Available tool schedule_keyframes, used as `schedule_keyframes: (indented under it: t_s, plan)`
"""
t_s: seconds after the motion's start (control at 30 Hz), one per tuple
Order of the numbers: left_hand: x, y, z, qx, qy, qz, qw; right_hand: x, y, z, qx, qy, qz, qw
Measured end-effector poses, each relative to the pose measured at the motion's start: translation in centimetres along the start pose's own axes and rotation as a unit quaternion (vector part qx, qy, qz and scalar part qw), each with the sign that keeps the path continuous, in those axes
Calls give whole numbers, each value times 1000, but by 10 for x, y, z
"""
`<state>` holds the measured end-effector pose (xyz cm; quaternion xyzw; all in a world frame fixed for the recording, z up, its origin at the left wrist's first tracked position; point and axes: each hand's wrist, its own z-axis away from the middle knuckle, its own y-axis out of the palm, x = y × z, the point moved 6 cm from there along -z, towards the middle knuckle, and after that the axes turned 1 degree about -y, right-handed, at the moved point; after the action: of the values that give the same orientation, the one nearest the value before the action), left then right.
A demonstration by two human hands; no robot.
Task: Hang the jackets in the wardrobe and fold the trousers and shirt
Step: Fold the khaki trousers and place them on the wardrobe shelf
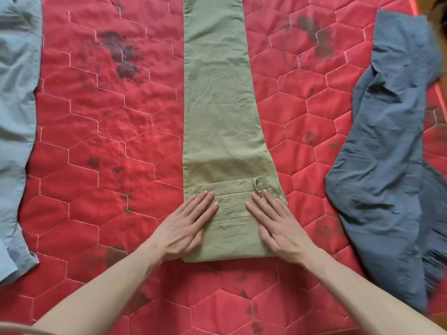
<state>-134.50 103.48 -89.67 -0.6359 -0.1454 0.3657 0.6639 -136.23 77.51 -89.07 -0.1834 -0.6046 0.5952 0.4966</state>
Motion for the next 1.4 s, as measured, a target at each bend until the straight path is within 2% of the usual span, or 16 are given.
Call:
schedule_keyframes:
  t_s: [0.07,0.1,0.2,0.33,0.6,0.73,0.83,0.9,0.97,1.03,1.1,1.17,1.2,1.27,1.33,1.4]
  plan:
    - [10,-3,7,19,44,-20,999,-17,-13,4,63,-78,13,995]
    - [15,-5,11,29,60,-34,997,-25,-20,6,76,-111,54,989]
    - [29,-7,20,56,91,-62,992,-38,-32,5,80,-176,185,963]
    - [32,-5,17,69,103,-40,991,-33,-33,-8,51,-208,206,955]
    - [21,-13,20,63,64,-5,996,-25,-44,-17,146,-203,129,960]
    - [8,-23,33,108,85,79,987,-18,-48,1,159,-203,-1,966]
    - [-7,-30,51,116,43,190,974,-14,-49,23,153,-185,-121,963]
    - [-19,-36,62,92,-14,287,953,-15,-48,39,133,-114,-212,961]
    - [-27,-42,71,15,-101,360,927,-14,-43,52,94,-30,-274,957]
    - [-29,-36,74,-17,-241,426,872,-8,-39,55,-4,31,-309,950]
    - [-27,-25,67,-26,-339,452,825,-4,-37,52,-92,105,-332,933]
    - [-23,-19,55,-80,-390,500,769,-5,-35,44,-151,174,-339,912]
    - [-22,-18,47,-113,-407,541,727,-6,-35,38,-171,199,-343,902]
    - [-17,-15,33,-162,-427,588,668,-9,-40,21,-206,225,-350,886]
    - [-12,-18,22,-188,-440,585,655,-12,-46,2,-232,239,-355,874]
    - [-2,-19,16,-201,-457,547,672,-17,-53,-20,-248,238,-346,873]
